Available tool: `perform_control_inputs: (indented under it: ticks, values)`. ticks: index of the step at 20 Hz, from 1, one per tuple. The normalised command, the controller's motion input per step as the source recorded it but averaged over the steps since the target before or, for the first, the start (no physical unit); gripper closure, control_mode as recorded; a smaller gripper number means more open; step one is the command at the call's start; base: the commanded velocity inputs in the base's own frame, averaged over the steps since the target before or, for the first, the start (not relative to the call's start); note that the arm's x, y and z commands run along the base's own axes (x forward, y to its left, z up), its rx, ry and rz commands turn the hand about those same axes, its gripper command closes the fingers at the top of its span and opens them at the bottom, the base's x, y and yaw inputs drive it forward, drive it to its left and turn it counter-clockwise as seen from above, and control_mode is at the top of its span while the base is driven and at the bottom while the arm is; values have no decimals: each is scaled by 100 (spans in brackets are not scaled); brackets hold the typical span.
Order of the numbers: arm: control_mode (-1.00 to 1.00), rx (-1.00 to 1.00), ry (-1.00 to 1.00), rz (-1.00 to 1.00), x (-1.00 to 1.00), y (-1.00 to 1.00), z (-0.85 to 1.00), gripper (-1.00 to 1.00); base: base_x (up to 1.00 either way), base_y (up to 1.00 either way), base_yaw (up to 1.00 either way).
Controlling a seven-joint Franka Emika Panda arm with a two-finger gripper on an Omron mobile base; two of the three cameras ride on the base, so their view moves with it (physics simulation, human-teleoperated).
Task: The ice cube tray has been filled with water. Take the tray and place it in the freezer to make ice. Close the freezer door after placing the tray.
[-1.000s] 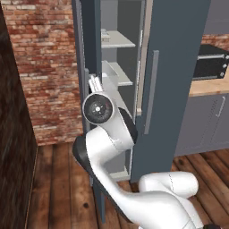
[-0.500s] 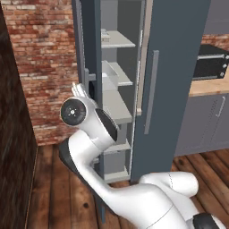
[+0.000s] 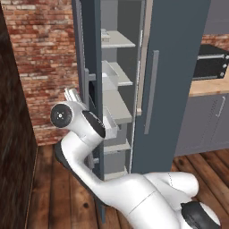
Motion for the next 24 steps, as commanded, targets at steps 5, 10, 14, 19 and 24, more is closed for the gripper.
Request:
perform_control_inputs:
  ticks: [5, 10, 14, 19, 24]
  values:
    - [-100, 0, 0, -2, 38, 4, -23, -100, 0, 0, 0]
    - [-100, 0, 0, -1, 42, 5, -15, -100, 0, 0, 0]
    - [-100, 0, 1, 0, 51, 23, -16, -100, 0, 0, 0]
    - [-100, -4, 2, 0, 45, 35, -13, -100, 0, 0, 0]
    - [-100, -7, 6, 0, 31, 27, -9, -100, 0, 0, 0]
